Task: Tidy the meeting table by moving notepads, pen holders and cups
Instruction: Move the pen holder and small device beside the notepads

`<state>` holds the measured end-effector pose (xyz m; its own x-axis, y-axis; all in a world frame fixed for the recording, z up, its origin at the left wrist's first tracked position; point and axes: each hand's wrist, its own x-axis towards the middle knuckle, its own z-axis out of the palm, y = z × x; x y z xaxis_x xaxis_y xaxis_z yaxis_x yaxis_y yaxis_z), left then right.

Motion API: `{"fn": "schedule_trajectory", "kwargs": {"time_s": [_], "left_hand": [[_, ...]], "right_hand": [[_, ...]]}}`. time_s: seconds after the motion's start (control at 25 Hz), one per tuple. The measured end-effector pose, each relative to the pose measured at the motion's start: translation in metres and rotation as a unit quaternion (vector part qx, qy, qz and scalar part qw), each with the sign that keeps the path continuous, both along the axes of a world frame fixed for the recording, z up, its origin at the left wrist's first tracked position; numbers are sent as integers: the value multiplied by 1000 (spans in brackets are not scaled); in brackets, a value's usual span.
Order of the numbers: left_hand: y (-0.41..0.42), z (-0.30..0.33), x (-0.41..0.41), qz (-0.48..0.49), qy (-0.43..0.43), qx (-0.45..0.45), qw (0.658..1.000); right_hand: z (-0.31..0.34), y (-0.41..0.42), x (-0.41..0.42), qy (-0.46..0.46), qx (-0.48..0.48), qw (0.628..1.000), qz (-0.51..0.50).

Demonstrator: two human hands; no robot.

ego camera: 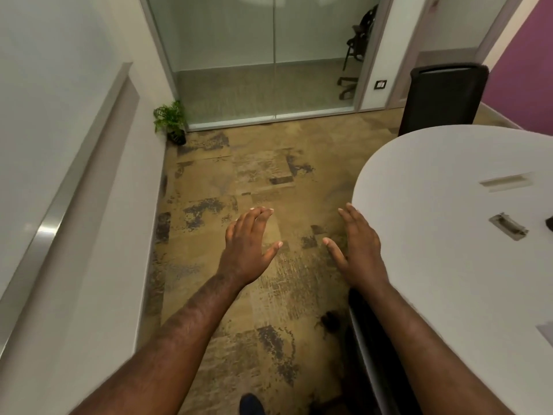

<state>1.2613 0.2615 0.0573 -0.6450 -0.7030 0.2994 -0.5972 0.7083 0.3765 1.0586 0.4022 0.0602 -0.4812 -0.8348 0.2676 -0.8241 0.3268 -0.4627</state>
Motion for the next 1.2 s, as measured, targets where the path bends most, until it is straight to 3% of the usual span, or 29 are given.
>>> {"fn": "schedule_trajectory", "kwargs": {"time_s": [0.52, 0.88, 1.2], "left_hand": [[-160, -6, -56, -74, -26, 14, 997], [-292, -30, -215, -153, -73, 19, 985], [-363, -35, -373, -255, -79, 14, 964]], "right_hand": [[-19, -144, -54, -2, 39, 997, -64], [-57, -249, -176, -52, 73, 989, -115], [-66, -277, -266, -88, 89, 968, -218]]}}
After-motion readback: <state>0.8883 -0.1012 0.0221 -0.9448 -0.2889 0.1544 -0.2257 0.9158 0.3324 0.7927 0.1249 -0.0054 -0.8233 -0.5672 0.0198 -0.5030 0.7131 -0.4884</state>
